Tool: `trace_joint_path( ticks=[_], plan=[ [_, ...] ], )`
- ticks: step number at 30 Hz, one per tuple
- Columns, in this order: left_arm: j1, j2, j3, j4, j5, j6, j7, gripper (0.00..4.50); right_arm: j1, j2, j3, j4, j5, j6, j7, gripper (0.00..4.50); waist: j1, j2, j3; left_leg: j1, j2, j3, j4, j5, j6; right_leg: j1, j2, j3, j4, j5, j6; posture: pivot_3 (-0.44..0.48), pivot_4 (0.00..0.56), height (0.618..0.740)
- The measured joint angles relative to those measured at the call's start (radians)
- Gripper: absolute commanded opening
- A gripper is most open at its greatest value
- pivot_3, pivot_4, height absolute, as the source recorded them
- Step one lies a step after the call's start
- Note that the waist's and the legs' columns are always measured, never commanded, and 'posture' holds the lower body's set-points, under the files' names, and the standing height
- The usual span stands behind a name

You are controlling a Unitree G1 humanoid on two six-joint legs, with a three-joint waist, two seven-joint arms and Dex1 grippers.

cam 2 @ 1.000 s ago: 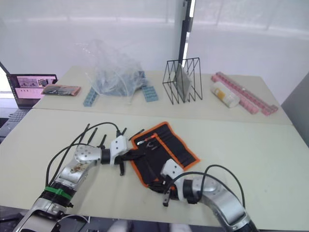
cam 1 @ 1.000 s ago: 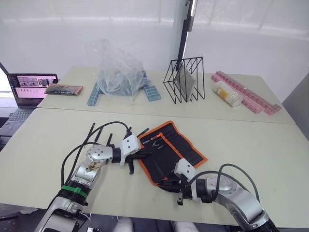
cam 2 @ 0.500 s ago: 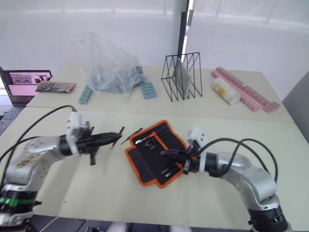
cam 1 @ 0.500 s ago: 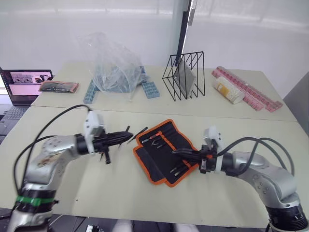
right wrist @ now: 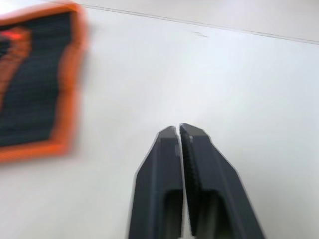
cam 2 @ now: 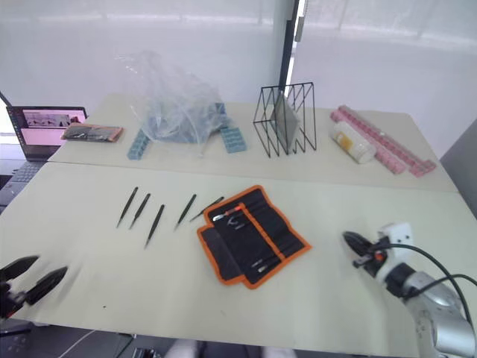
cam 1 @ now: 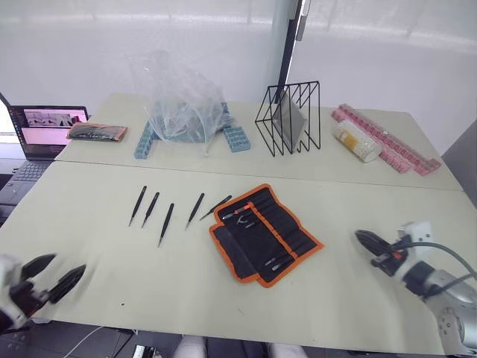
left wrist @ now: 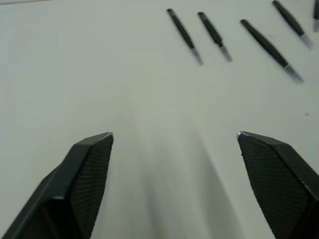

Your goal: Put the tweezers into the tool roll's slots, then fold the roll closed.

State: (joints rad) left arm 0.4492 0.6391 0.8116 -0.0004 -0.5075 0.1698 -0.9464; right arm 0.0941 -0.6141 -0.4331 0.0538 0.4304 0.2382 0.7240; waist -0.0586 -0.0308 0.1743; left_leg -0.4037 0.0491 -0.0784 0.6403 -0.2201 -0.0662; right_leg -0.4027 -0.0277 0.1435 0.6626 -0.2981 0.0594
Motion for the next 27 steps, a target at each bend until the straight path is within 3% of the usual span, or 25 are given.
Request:
trace_joint_path(
  ticks=[5, 9, 13, 17, 23, 27],
  plan=[
    [0.050, -0.035, 0.073, 0.117, 0.022, -0.140, 0.035, 4.50, 0.064, -0.047, -0.138, 0.194, -0.007, -0.139, 0.026, 3.17, -0.006, 0.000, 0.000, 0.001, 0.000, 0.001, 0.000, 0.000, 0.000, 0.001, 0.000, 0.002, 0.000, -0.003, -0.004, 0.000, 0.150, 0.720],
    [0.058, -0.043, 0.073, 0.158, 0.020, -0.178, 0.033, 4.50, 0.102, -0.045, -0.169, 0.252, -0.007, -0.204, 0.039, 4.48, -0.012, -0.001, 0.000, 0.002, 0.000, 0.001, 0.000, 0.000, 0.000, 0.001, 0.001, 0.003, 0.001, -0.003, -0.005, 0.000, 0.150, 0.720],
    [0.051, -0.042, 0.060, 0.161, 0.017, -0.188, 0.028, 4.50, 0.092, -0.018, -0.162, 0.244, -0.006, -0.213, 0.027, 4.48, -0.021, -0.001, 0.000, 0.009, 0.000, 0.005, 0.000, 0.000, 0.000, 0.006, 0.001, 0.006, 0.001, -0.004, -0.005, 0.000, 0.150, 0.720],
    [0.002, -0.060, 0.008, 0.118, -0.003, -0.141, 0.072, 4.50, 0.049, -0.005, -0.093, 0.098, 0.020, -0.138, 0.023, 4.48, -0.028, 0.000, 0.001, 0.013, 0.000, 0.005, 0.000, 0.000, 0.000, 0.011, 0.001, 0.007, 0.001, -0.004, -0.005, 0.000, 0.150, 0.720],
    [-0.061, -0.138, -0.073, -0.048, -0.026, -0.008, 0.232, 4.50, -0.040, -0.042, 0.052, -0.171, 0.115, 0.073, 0.071, 4.48, -0.027, -0.001, 0.000, 0.012, 0.000, 0.005, 0.000, 0.000, 0.000, 0.012, 0.001, 0.007, 0.000, 0.000, 0.002, 0.000, 0.150, 0.720],
    [-0.157, -0.197, -0.190, -0.187, -0.007, 0.093, 0.397, 4.50, -0.208, -0.099, 0.225, -0.324, 0.173, 0.190, 0.166, 4.48, -0.021, -0.002, 0.001, 0.013, 0.000, 0.002, 0.000, 0.000, 0.000, 0.013, 0.002, 0.006, 0.001, 0.001, 0.004, 0.000, 0.150, 0.720]
  ],
)
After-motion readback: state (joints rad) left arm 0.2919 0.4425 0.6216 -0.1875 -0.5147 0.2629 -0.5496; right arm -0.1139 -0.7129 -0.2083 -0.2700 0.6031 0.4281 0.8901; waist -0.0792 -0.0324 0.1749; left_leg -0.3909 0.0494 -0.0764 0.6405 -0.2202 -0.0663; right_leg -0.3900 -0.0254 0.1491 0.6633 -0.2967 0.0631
